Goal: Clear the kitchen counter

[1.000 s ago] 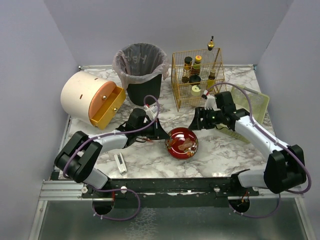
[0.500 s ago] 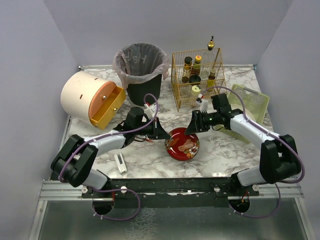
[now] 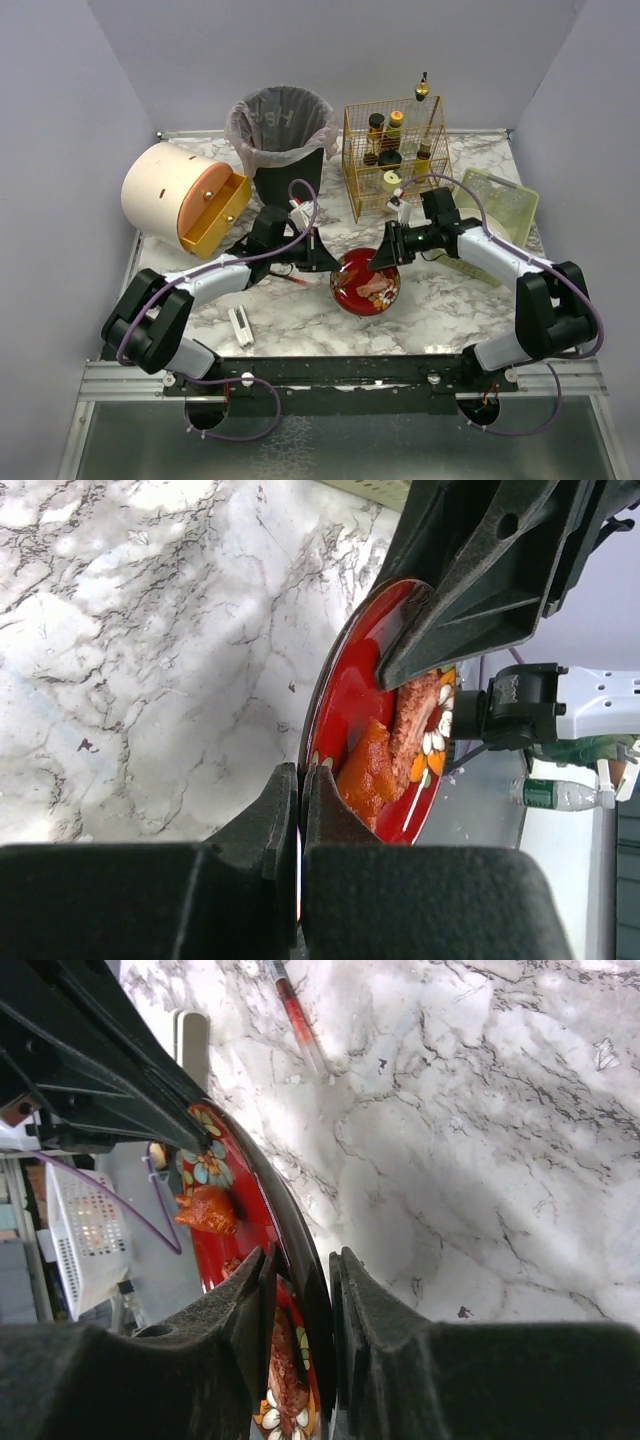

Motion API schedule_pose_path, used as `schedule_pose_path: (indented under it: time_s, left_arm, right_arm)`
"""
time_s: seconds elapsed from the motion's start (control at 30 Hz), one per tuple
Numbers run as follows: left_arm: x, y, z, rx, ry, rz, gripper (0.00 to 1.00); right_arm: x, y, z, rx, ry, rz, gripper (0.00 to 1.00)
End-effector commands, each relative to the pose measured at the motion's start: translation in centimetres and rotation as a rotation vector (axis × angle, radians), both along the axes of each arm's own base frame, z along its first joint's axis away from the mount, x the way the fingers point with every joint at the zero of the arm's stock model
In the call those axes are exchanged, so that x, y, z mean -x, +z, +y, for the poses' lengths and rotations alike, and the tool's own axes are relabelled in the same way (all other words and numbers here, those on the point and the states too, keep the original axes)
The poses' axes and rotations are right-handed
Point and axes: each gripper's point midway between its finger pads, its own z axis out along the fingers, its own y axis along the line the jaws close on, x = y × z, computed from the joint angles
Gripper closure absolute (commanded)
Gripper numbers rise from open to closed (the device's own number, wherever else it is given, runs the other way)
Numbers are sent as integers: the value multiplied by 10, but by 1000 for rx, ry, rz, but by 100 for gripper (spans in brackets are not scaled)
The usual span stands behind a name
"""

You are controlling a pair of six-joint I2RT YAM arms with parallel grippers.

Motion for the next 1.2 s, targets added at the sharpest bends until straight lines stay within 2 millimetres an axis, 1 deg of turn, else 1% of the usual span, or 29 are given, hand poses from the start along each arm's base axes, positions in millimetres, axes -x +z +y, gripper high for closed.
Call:
schedule_pose_path:
  time_s: [0.0, 0.17, 0.27, 0.37, 0.4, 0.47, 0.5, 0.53, 0.7, 0.8, 0.9, 1.0, 1.03, 1.17]
  left_arm:
    - [-3, 25, -5, 56, -38, -50, 100]
    - [-10, 21, -2, 28, -14, -49, 100]
    - [-15, 22, 0, 19, -1, -53, 100]
    - [-20, 26, 1, 6, 12, -66, 96]
    - [-22, 27, 2, 2, 16, -70, 92]
    - [-25, 31, 2, -1, 24, -83, 82]
    - [-27, 32, 2, -3, 29, -88, 80]
    - [-29, 33, 3, -7, 34, -90, 75]
    - [-35, 40, 5, -25, 56, -113, 62]
    - [-43, 47, 9, -50, 84, -144, 56]
    - [-56, 59, 15, -80, 129, -189, 50]
    - [-68, 80, 21, -100, 177, -247, 44]
    - [-71, 87, 24, -108, 194, -264, 41]
    - [-81, 126, 31, -110, 248, -358, 33]
  right_arm:
    - [3, -1, 4, -38, 17, 15, 73]
    - [2, 3, 6, -63, 13, 15, 84]
    - [3, 7, 9, -96, 17, 23, 94]
    - [2, 11, 12, -128, 7, 30, 100]
    - [2, 13, 13, -137, 4, 28, 100]
    - [2, 16, 15, -153, -2, 31, 100]
    - [2, 17, 15, -161, -5, 32, 100]
    - [2, 20, 16, -172, -8, 29, 100]
    - [0, 30, 17, -192, -34, 25, 100]
    - [-3, 35, 18, -197, -57, 28, 100]
    - [-7, 39, 18, -198, -98, 34, 100]
    - [-12, 50, 18, -213, -148, 38, 100]
    - [-16, 56, 19, -230, -165, 21, 100]
    - [-27, 81, 18, -273, -265, -3, 100]
